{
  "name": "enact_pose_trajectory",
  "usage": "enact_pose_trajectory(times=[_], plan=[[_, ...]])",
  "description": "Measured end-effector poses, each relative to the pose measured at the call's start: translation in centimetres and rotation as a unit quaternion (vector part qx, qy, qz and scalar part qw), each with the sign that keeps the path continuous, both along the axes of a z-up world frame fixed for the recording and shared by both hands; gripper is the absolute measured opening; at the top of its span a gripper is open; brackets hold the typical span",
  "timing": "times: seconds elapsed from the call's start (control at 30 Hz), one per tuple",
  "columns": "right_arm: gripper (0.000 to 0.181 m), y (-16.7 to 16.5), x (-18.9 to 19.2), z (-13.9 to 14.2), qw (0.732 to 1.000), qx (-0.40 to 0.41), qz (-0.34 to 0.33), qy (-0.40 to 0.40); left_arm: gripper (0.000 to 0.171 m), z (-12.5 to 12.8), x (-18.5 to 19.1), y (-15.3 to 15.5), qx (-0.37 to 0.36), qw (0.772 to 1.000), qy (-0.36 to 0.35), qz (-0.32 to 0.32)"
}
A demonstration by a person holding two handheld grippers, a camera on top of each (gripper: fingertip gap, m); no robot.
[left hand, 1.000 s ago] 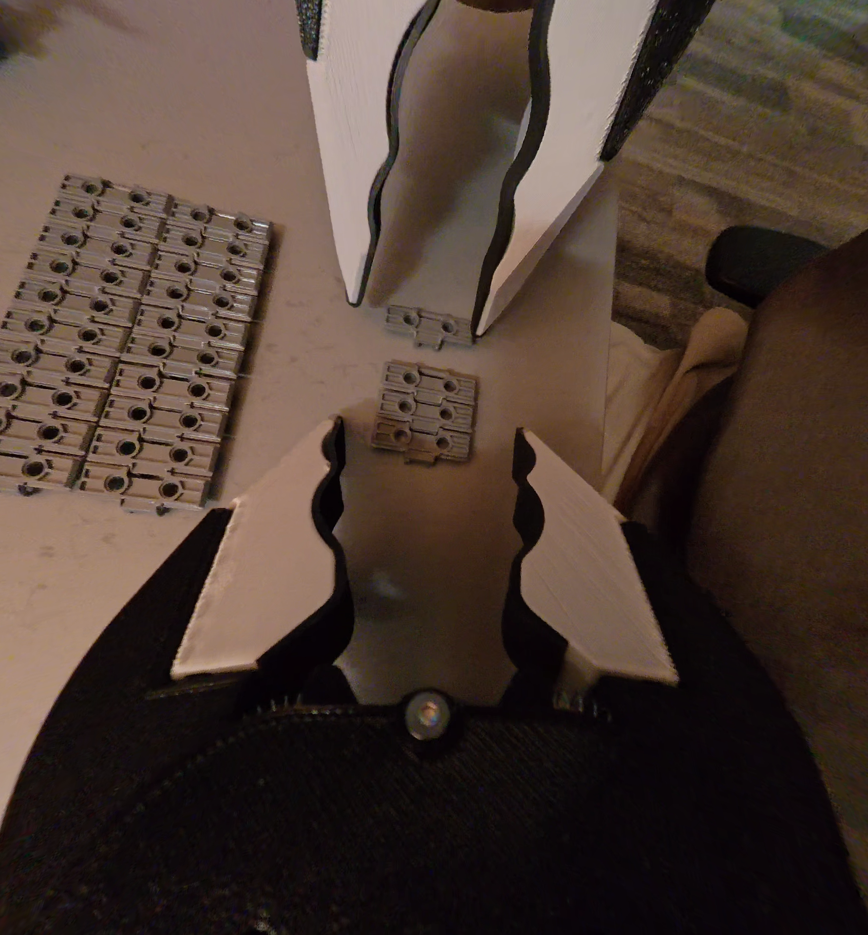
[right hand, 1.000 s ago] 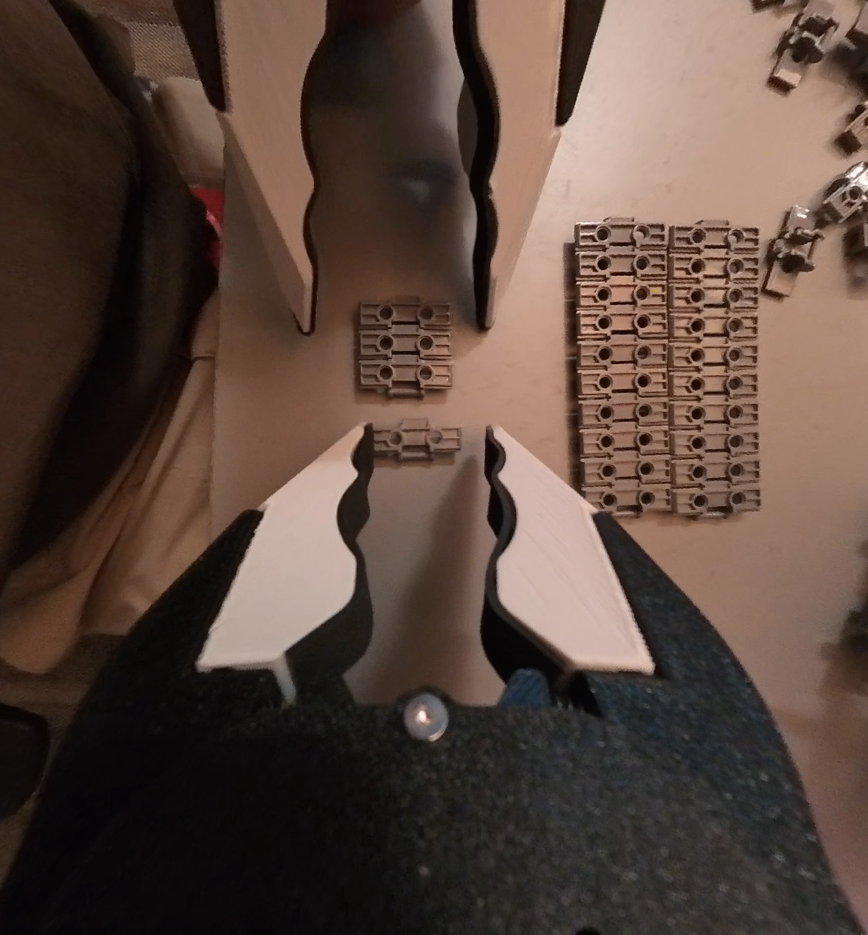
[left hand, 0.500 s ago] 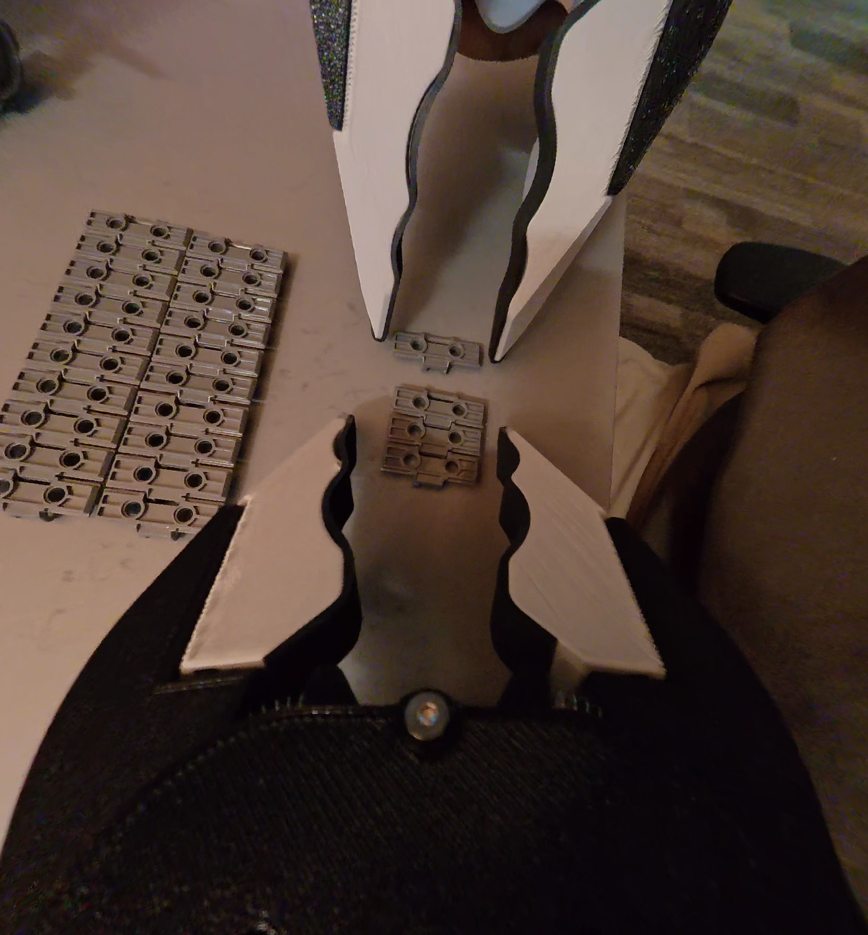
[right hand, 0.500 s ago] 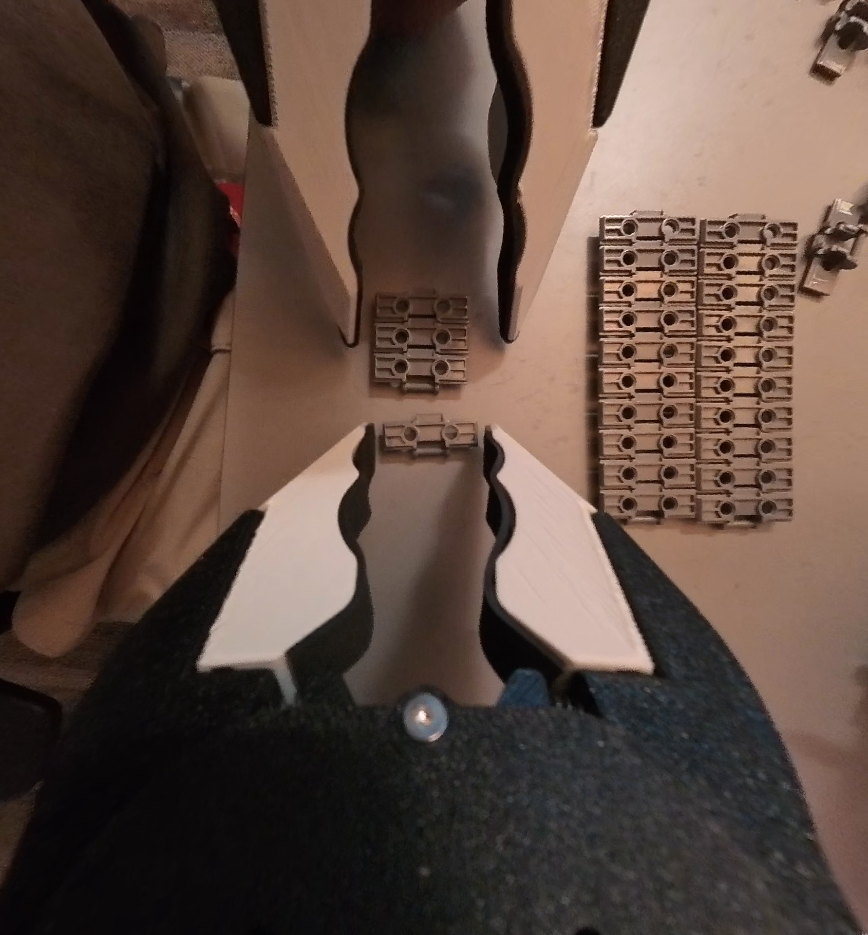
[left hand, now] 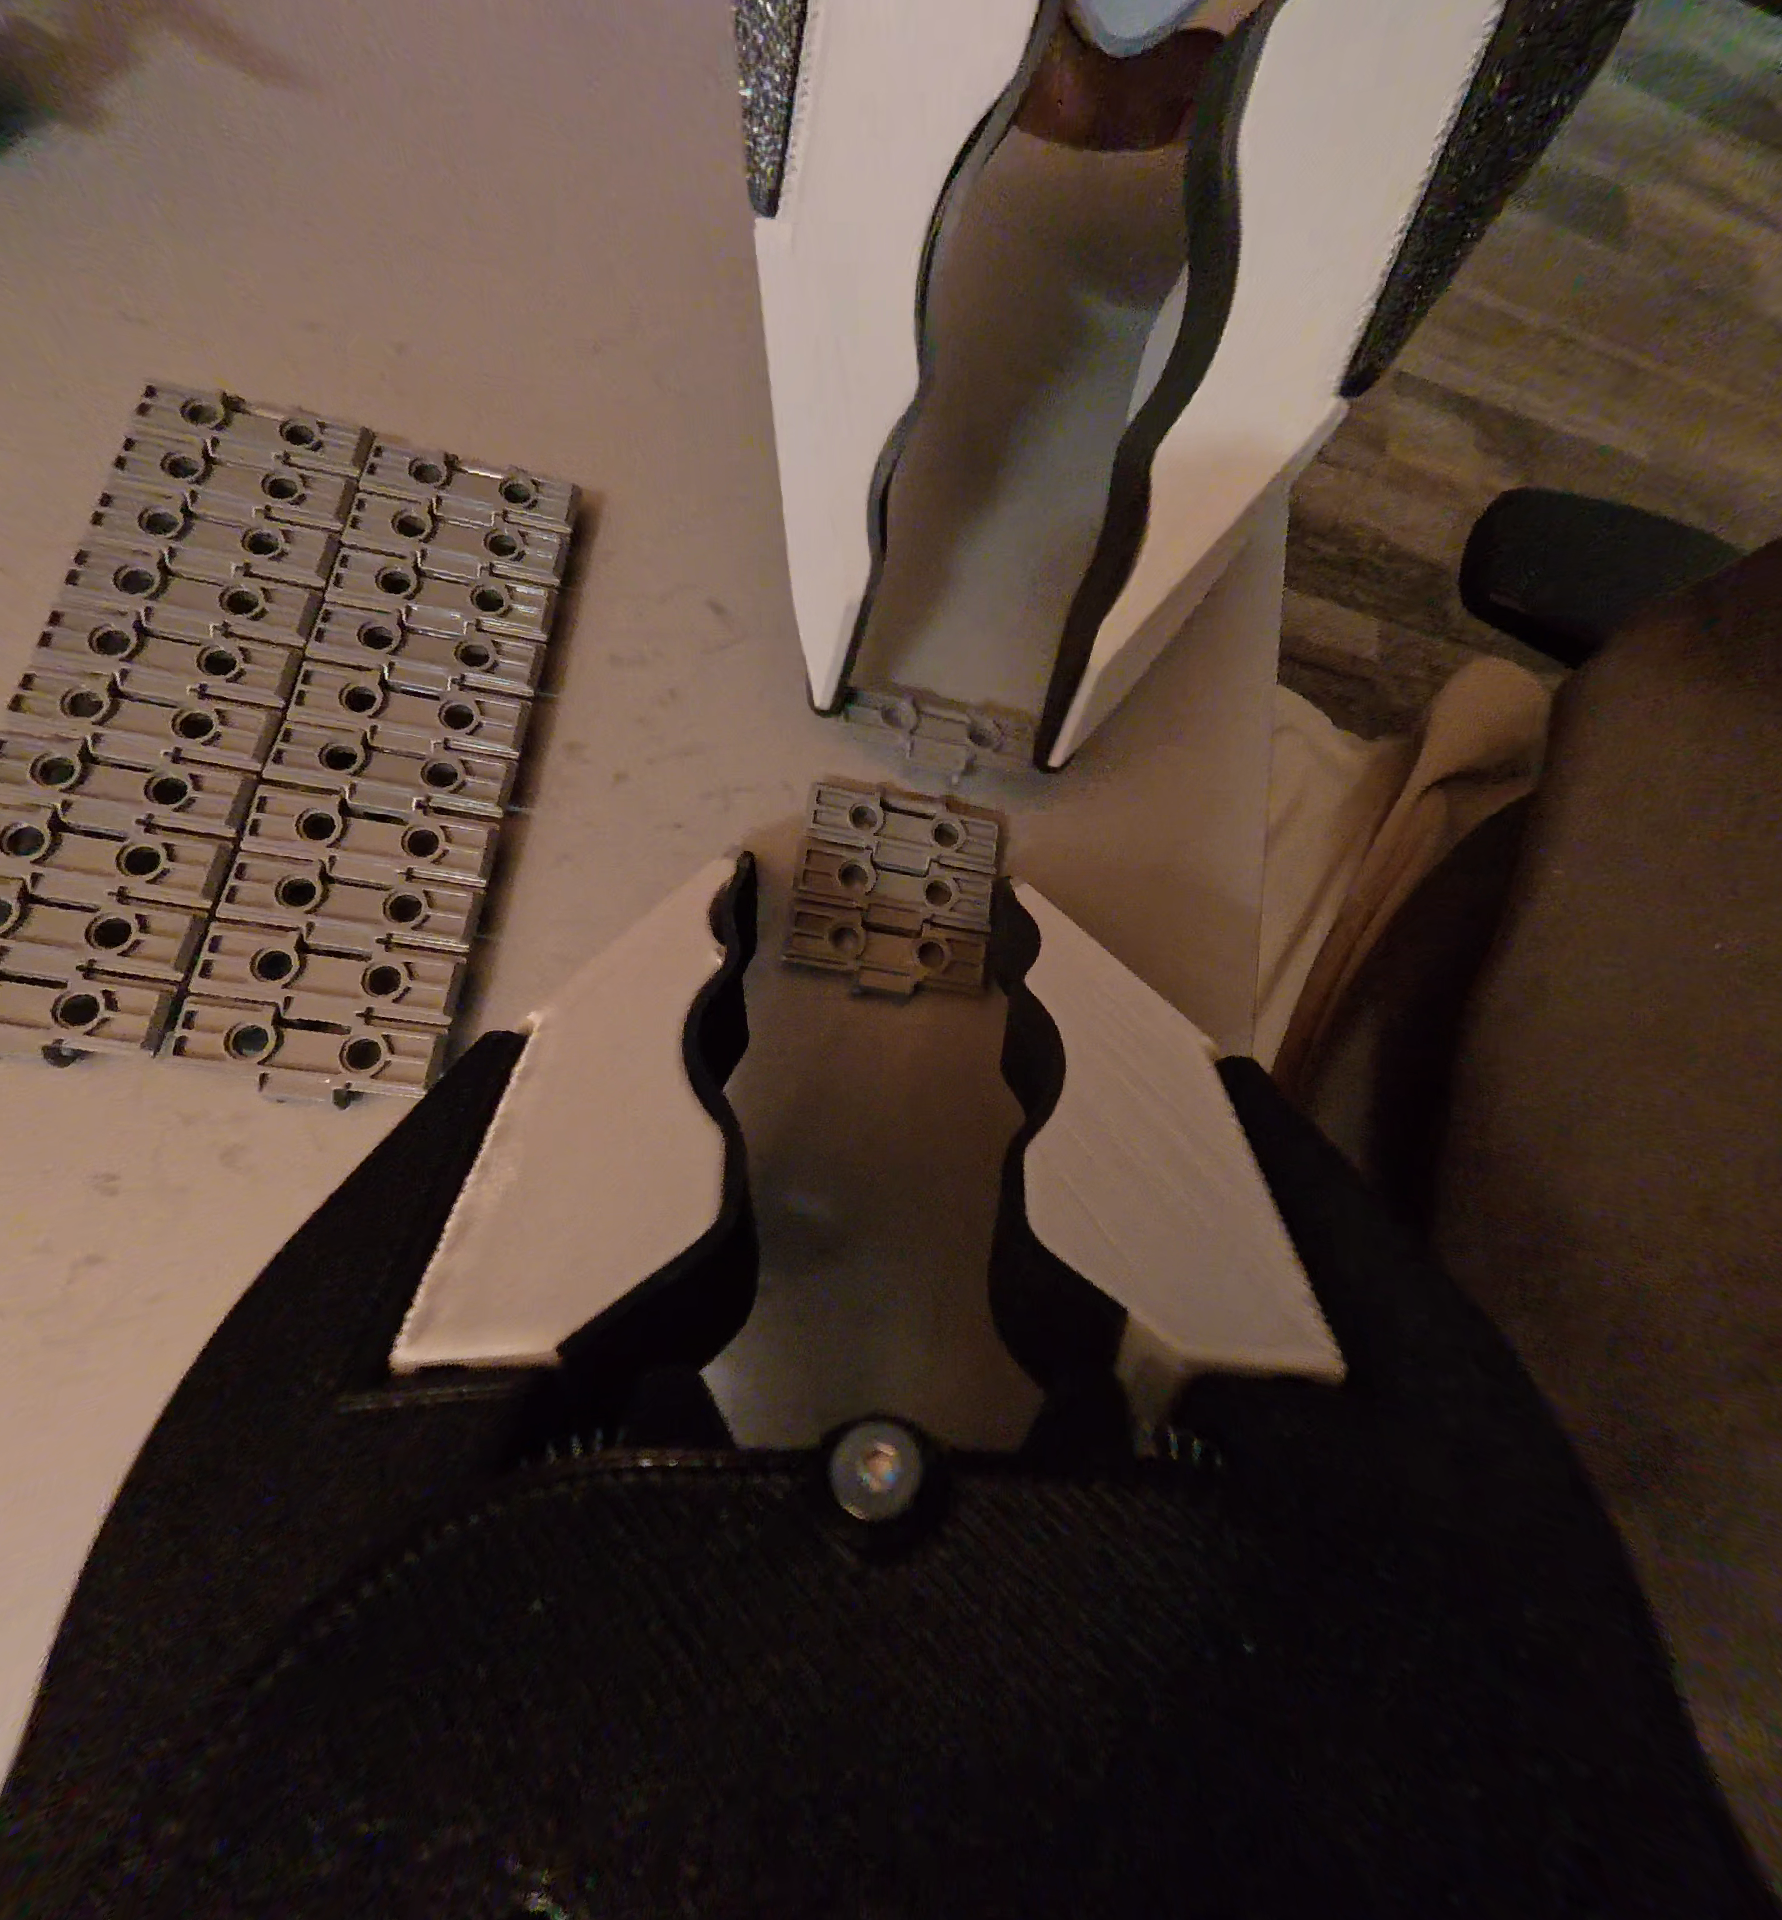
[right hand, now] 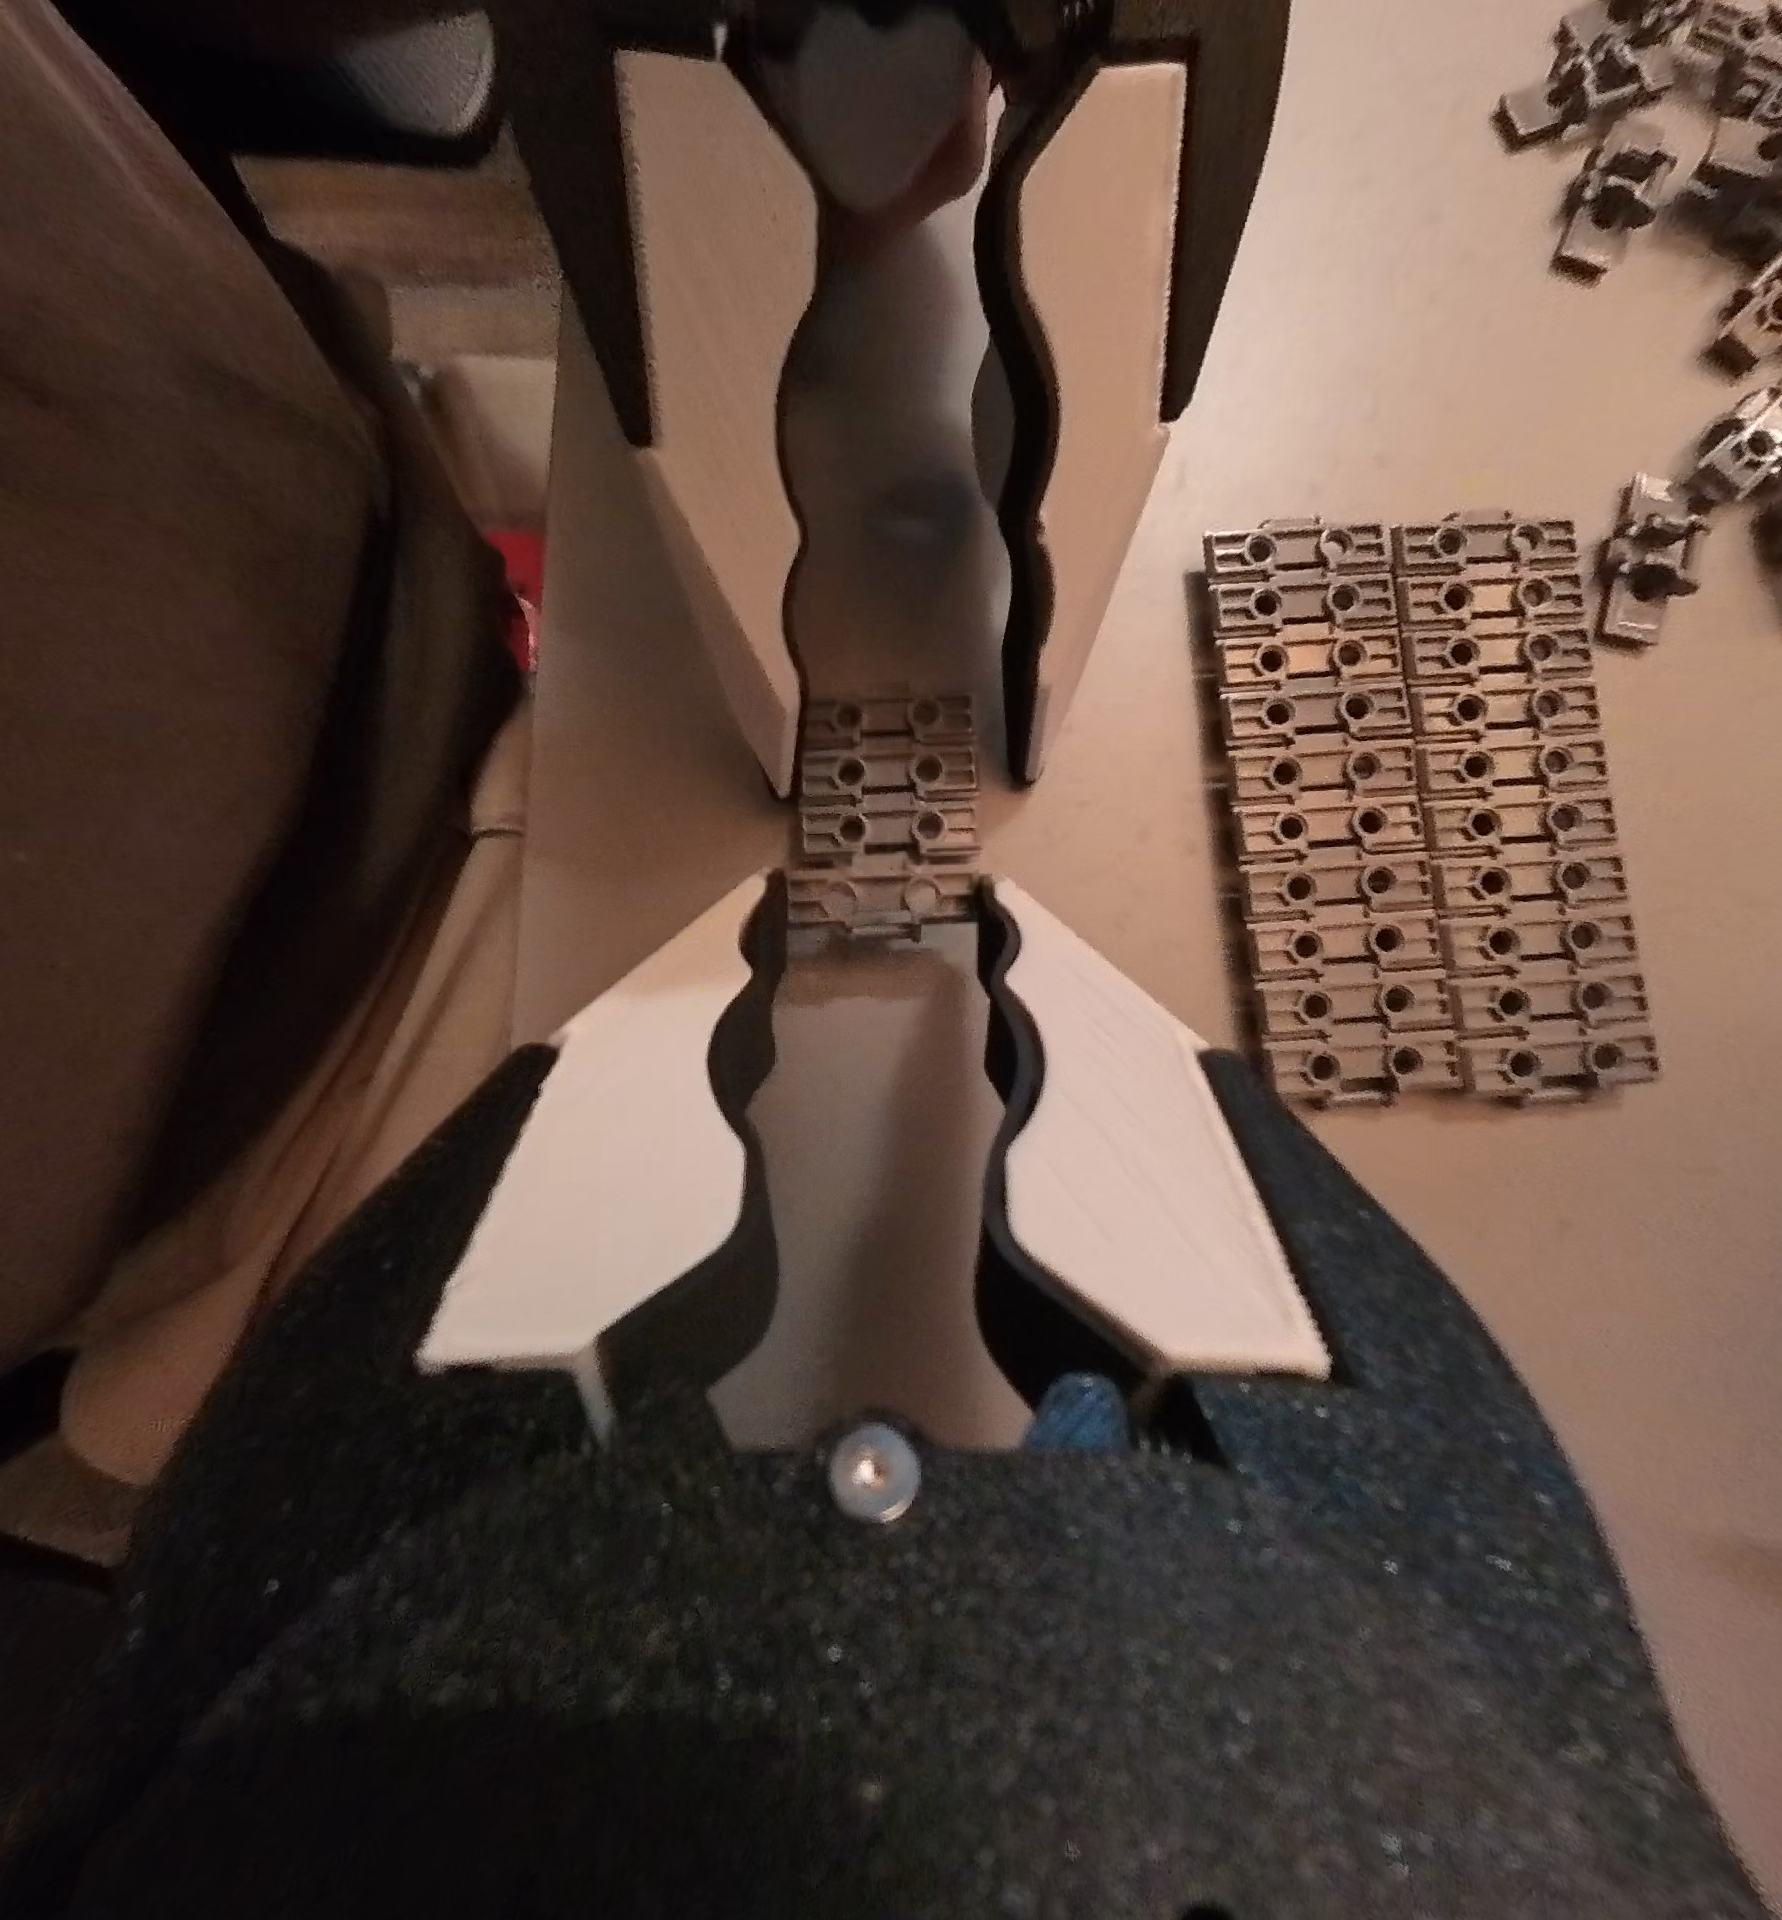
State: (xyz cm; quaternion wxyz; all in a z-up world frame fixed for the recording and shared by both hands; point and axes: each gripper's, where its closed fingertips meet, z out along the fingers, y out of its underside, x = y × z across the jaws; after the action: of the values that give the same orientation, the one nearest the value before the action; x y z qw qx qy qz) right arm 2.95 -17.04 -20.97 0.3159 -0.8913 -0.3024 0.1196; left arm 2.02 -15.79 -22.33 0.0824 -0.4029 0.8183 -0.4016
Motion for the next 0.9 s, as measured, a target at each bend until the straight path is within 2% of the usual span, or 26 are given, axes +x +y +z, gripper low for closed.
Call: enact_pose_trajectory(times=[0.2,0.9], plan=[[0.036,0.14,-0.25,-0.81,1.0,-0.001,-0.013,0.004,0.039,-0.11,0.11,0.09,0.01,1.0,-0.005,0.004],[0.036,0.64,0.24,-0.91,0.999,-0.014,-0.009,-0.035,0.036,-0.18,0.03,0.0,0.027,0.999,-0.018,-0.001]])
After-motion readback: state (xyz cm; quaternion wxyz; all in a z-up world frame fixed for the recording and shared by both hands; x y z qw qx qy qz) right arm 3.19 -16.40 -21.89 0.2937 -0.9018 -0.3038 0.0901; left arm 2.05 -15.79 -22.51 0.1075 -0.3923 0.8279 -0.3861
